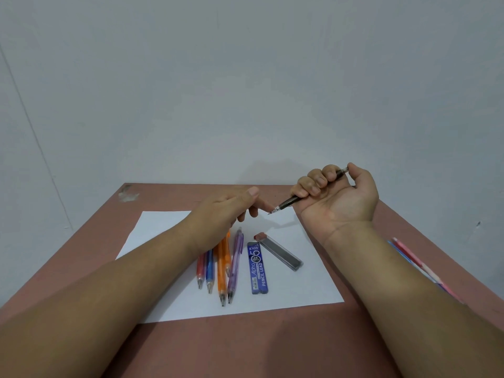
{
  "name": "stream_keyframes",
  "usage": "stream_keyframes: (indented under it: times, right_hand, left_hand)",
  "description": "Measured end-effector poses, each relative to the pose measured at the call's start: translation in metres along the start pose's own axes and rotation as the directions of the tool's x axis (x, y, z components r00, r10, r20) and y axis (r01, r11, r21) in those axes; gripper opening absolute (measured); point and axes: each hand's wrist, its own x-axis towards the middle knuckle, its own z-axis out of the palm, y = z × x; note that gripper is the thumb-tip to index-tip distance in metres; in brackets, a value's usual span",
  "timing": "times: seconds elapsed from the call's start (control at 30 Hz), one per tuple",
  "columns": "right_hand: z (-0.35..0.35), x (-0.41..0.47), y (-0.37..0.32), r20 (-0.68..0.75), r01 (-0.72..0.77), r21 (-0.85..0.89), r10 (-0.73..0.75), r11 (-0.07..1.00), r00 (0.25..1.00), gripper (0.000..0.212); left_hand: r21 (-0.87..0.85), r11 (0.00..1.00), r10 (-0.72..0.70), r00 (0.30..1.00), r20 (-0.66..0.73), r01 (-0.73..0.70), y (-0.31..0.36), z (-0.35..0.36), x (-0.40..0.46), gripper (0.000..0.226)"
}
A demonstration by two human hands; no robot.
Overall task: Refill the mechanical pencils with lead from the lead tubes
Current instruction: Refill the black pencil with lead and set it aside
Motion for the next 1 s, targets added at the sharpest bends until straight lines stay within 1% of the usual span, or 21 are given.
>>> stream_keyframes:
  times: [0.53, 0.8, 1.0]
  right_hand:
    - [0.0008, -0.0003, 0.0001, 0.000, -0.007, 0.005, 0.007, 1.000, 1.000, 0.038]
    - [0.0010, -0.0004, 0.0000, 0.003, -0.002, 0.000, 0.002, 1.000, 1.000, 0.037]
    - [0.0002, 0.0004, -0.0003, 0.002, 0.000, 0.007, 0.000, 1.000, 1.000, 0.037]
  left_hand:
    - [-0.040, 0.999, 0.021, 1.000, -0.018, -0.022, -0.0017, -0.0001, 0.0007, 0.045]
    - [-0.033, 0.999, 0.034, 0.999, -0.031, -0.035, -0.0049, -0.0006, 0.0036, 0.046]
    - [-0.060, 0.996, 0.064, 0.997, -0.046, -0.066, -0.0042, -0.0007, 0.0036, 0.045]
